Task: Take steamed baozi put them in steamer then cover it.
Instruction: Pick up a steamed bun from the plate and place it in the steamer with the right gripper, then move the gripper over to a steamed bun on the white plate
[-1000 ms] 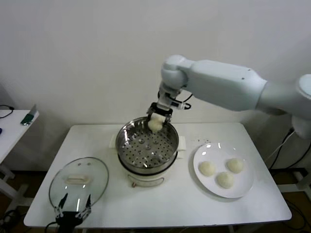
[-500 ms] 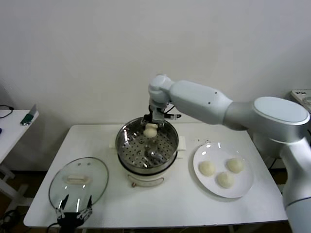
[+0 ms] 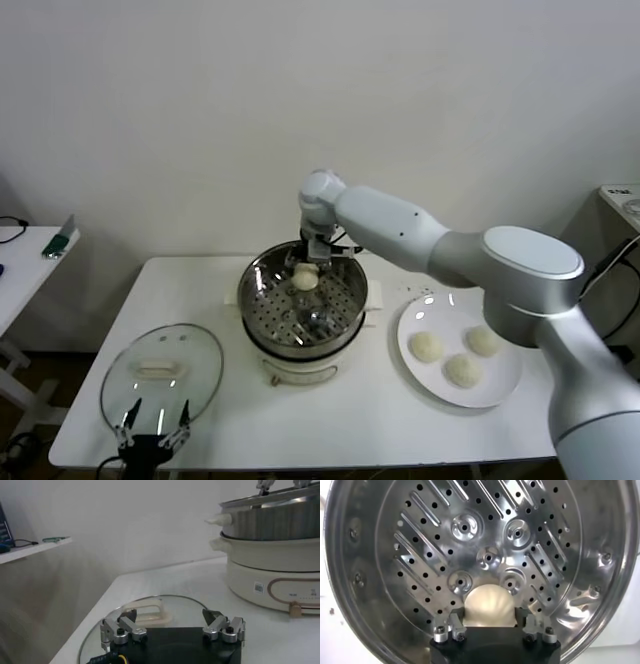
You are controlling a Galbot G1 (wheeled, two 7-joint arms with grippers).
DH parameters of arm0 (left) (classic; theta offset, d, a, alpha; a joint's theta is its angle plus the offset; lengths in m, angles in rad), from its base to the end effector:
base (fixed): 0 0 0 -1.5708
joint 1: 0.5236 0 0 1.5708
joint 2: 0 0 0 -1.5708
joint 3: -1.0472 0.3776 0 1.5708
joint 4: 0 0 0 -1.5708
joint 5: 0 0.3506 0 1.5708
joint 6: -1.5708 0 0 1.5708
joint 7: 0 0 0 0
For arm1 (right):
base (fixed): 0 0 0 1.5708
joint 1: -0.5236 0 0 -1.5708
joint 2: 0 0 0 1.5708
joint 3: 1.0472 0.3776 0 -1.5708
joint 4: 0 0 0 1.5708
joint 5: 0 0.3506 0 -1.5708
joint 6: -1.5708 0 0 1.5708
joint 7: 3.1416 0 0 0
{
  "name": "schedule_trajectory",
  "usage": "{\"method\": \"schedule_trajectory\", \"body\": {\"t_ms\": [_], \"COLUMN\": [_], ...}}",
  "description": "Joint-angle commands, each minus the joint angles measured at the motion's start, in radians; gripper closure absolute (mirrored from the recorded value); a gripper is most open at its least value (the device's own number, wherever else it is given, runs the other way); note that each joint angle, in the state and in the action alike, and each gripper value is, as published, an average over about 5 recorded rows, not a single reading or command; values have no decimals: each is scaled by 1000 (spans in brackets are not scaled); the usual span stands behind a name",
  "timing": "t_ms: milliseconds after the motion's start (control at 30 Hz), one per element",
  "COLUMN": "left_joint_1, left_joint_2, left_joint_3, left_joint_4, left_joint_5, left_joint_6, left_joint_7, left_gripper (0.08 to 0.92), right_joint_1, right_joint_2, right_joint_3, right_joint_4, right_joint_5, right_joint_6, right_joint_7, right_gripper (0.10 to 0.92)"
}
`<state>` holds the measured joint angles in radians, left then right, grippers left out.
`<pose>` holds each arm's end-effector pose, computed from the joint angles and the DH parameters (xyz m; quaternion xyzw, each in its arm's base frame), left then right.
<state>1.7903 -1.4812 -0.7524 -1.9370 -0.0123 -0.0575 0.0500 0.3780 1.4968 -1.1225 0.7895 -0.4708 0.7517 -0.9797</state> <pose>0.0694 0.0965 -0.3957 0.0474 -0.9827 -0.0901 0.1546 0.6316 0.2014 -0.1116 -0.6342 0.0614 -0.7684 0.0597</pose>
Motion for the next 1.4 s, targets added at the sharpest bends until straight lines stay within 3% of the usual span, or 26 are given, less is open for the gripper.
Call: {"method": "schedule_trajectory", "body": {"t_ms": [33, 167, 267, 400, 467, 700, 933, 1133, 1400], "left_joint_1": [1, 6, 11, 12, 10, 1, -17, -21, -14], "left_joint_2": [0, 0, -2, -3, -3, 3, 5, 6, 1], "left_joint_3": [1, 3, 5, 7, 8, 12, 14, 14, 10], "left_joint_4": [-3, -9, -16, -18, -15, -11, -7, -11, -10], "left_joint_5": [0, 2, 4, 6, 7, 7, 7, 8, 12], "left_joint_6": [1, 4, 7, 9, 10, 12, 17, 20, 17], "left_joint_7": [0, 1, 3, 3, 3, 5, 8, 9, 7], "left_gripper": [177, 177, 177, 177, 177, 177, 177, 177, 177], "right_joint_1": [5, 123, 268, 493, 571, 676, 572, 357, 78], "right_joint_2": [7, -50, -117, -253, -342, -634, -821, -848, -789], "right_joint_3": [-12, -85, -190, -466, -580, -785, -830, -706, -491], "right_joint_4": [-10, 63, 117, 248, 321, 551, 792, 785, 642], "right_joint_5": [75, 287, 538, 1011, 1142, 1157, 1172, 1092, 1019], "right_joint_6": [16, -9, -71, -308, -465, -830, -1048, -1134, -1199], "right_joint_7": [-11, -65, -115, -144, -136, -47, 92, 163, 231], "right_gripper": [212, 203, 203, 202, 203, 203, 203, 203, 203]}}
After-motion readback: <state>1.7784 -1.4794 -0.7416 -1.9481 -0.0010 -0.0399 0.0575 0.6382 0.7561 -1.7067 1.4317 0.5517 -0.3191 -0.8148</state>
